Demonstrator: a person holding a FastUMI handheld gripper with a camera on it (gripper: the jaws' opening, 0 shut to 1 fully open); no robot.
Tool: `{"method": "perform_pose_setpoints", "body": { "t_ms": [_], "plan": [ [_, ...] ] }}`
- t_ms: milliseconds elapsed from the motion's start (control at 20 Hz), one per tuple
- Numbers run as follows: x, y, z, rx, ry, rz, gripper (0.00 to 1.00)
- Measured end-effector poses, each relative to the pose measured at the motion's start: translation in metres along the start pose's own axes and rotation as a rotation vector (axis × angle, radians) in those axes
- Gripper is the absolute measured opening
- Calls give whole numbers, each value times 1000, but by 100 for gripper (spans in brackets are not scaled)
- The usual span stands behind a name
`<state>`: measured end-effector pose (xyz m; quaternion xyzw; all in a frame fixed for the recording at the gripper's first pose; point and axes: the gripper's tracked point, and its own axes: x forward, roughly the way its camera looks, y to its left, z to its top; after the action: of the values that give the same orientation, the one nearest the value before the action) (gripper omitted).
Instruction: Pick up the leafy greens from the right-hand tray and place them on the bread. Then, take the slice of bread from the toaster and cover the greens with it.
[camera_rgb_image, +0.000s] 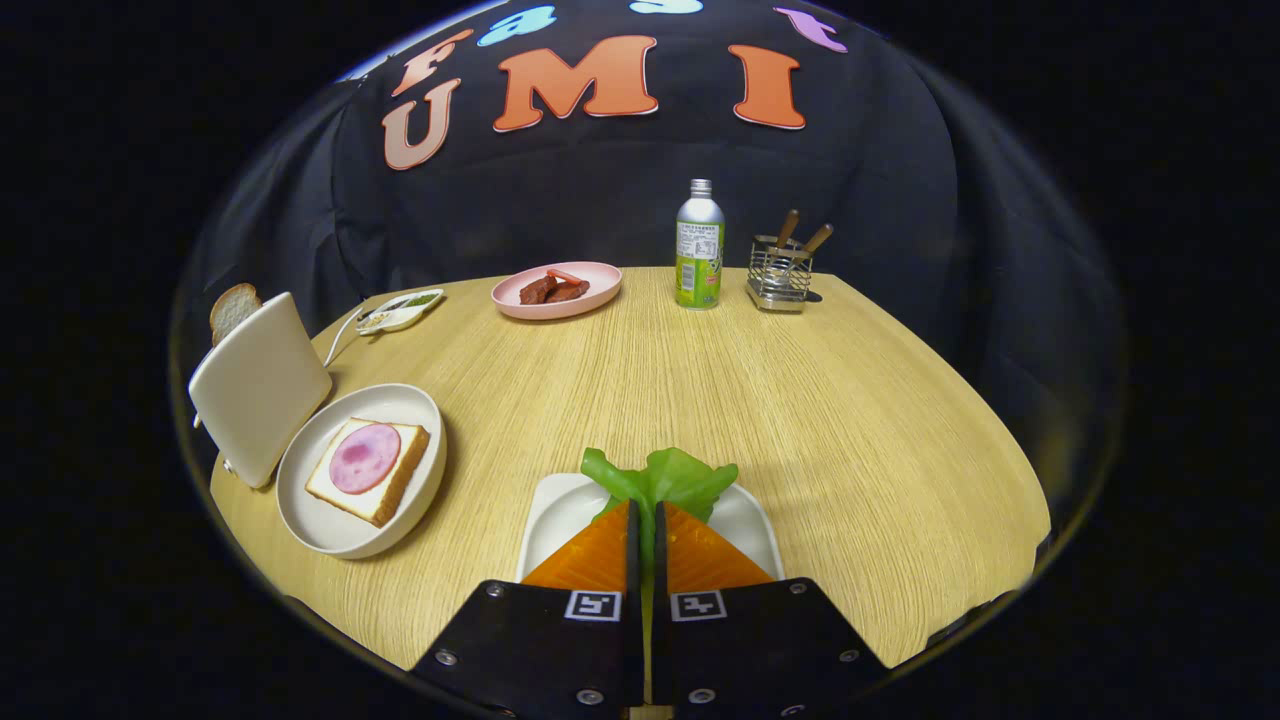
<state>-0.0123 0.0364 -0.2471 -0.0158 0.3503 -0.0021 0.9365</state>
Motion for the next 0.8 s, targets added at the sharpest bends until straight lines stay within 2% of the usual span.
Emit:
{"method": "perform_pose_setpoints", "body": {
  "t_ms": [350, 800],
  "plan": [
    [-7, 30, 17, -19, -33, 16, 4],
    [-15, 97, 44, -54, -68, 74, 4]
  ]
}}
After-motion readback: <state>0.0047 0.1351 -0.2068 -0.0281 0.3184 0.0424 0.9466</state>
